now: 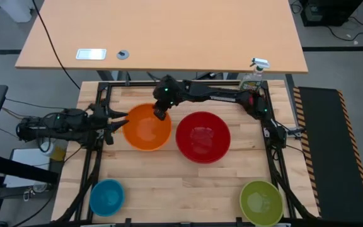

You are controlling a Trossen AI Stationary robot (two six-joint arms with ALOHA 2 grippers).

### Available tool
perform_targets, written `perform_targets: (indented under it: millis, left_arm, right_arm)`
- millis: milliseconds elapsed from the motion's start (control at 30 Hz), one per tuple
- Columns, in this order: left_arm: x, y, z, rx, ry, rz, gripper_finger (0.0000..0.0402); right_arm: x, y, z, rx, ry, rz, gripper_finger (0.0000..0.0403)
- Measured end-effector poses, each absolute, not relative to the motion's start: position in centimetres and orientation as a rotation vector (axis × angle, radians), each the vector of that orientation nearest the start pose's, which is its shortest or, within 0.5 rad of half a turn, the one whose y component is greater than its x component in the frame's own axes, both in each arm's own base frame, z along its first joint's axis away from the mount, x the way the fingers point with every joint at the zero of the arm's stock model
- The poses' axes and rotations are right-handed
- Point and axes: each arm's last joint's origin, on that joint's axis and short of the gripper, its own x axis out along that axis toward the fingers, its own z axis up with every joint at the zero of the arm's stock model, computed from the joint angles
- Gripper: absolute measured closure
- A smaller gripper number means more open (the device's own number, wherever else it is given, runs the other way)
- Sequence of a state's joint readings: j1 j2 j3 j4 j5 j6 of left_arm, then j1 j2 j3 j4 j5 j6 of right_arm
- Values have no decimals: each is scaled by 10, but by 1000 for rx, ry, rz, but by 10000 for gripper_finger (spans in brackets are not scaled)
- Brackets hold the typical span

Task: Nest bowls inside each other
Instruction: Stack the orange bowl on the red bowl

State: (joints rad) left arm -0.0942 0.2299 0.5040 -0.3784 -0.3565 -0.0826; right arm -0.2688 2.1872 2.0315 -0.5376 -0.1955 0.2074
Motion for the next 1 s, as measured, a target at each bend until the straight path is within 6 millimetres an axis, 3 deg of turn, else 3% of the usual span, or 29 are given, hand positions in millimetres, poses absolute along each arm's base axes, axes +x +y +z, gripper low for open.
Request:
perform_targets:
  millis: [267,467,600,800,1000]
  left_arm:
    - [72,2,279,-64,65,248,260]
    - [72,2,279,-64,65,248,260]
    - [72,2,279,-64,65,248,260]
    - [72,2,279,-67,65,249,260]
    - [72,2,279,-72,64,249,260]
  right_arm:
    - [434,-87,349,279,721,-99,372]
    - [391,-47,367,145,918,-233,372]
    - [360,-32,381,108,962,-363,373]
    - [323,-41,367,166,1013,-493,373]
    - [290,-66,322,267,1001,-547,373]
